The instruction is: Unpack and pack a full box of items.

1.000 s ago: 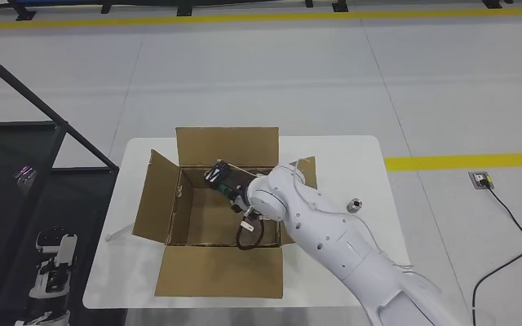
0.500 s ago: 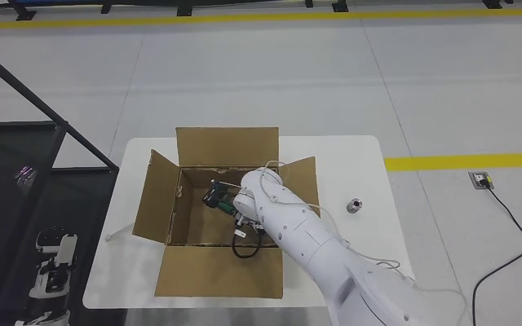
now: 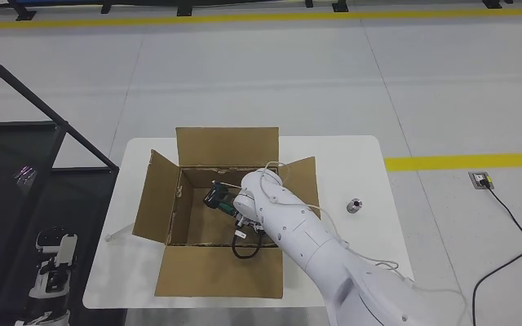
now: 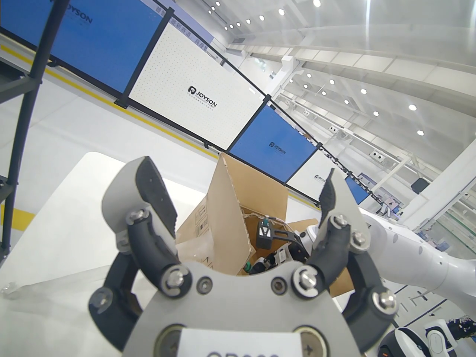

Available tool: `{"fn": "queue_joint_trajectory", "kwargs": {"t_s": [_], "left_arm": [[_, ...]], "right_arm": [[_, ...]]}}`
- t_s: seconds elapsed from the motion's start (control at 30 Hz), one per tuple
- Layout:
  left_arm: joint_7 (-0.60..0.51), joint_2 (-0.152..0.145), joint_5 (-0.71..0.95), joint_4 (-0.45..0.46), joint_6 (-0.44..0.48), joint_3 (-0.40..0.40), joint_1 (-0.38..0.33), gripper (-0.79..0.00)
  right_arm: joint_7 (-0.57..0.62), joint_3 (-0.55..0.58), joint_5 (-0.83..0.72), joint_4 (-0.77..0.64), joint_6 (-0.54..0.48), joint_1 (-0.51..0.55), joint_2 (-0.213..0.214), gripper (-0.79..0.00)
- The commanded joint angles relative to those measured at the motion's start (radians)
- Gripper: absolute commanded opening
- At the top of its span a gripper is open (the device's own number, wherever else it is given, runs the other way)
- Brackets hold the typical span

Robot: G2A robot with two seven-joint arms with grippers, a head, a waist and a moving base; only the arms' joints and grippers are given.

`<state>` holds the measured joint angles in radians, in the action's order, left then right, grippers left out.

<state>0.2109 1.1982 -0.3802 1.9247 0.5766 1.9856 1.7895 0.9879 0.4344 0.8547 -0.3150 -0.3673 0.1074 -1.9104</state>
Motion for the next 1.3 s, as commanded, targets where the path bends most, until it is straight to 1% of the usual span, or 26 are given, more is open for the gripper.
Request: {"fn": "queue_joint_trajectory", "kwargs": {"t_s": [0.0, 0.3, 0.53, 0.63, 0.77, 0.83, 0.9, 0.97, 1.0, 1.03, 1.1, 1.17, 1.27], "left_arm": [[0.000, 0.000, 0.000, 0.000, 0.000, 0.000, 0.000, 0.000], [0.000, 0.000, 0.000, 0.000, 0.000, 0.000, 0.000, 0.000], [0.000, 0.000, 0.000, 0.000, 0.000, 0.000, 0.000, 0.000], [0.000, 0.000, 0.000, 0.000, 0.000, 0.000, 0.000, 0.000], [0.000, 0.000, 0.000, 0.000, 0.000, 0.000, 0.000, 0.000], [0.000, 0.000, 0.000, 0.000, 0.000, 0.000, 0.000, 0.000], [0.000, 0.000, 0.000, 0.000, 0.000, 0.000, 0.000, 0.000], [0.000, 0.000, 0.000, 0.000, 0.000, 0.000, 0.000, 0.000], [0.000, 0.000, 0.000, 0.000, 0.000, 0.000, 0.000, 0.000], [0.000, 0.000, 0.000, 0.000, 0.000, 0.000, 0.000, 0.000], [0.000, 0.000, 0.000, 0.000, 0.000, 0.000, 0.000, 0.000], [0.000, 0.000, 0.000, 0.000, 0.000, 0.000, 0.000, 0.000], [0.000, 0.000, 0.000, 0.000, 0.000, 0.000, 0.000, 0.000]], "right_arm": [[0.000, 0.000, 0.000, 0.000, 0.000, 0.000, 0.000, 0.000], [0.000, 0.000, 0.000, 0.000, 0.000, 0.000, 0.000, 0.000], [-0.063, 0.003, 0.041, -0.043, 0.016, 0.019, 0.012, 0.000], [-0.093, 0.013, 0.054, -0.092, 0.021, 0.024, 0.023, 0.000], [-0.111, 0.028, 0.102, -0.240, 0.078, 0.044, 0.051, 0.000], [-0.109, 0.042, 0.147, -0.375, 0.141, 0.074, 0.076, 0.000], [-0.082, 0.067, 0.219, -0.560, 0.218, 0.130, 0.115, 0.000], [-0.014, 0.110, 0.320, -0.796, 0.294, 0.218, 0.167, 0.000], [0.017, 0.128, 0.361, -0.883, 0.313, 0.257, 0.187, 0.000], [0.082, 0.172, 0.451, -1.065, 0.341, 0.343, 0.227, 0.000], [0.176, 0.236, 0.596, -1.329, 0.340, 0.486, 0.281, 0.000], [0.236, 0.297, 0.729, -1.550, 0.318, 0.625, 0.323, 0.000], [0.275, 0.369, 0.895, -1.787, 0.311, 0.797, 0.361, 0.000]]}}
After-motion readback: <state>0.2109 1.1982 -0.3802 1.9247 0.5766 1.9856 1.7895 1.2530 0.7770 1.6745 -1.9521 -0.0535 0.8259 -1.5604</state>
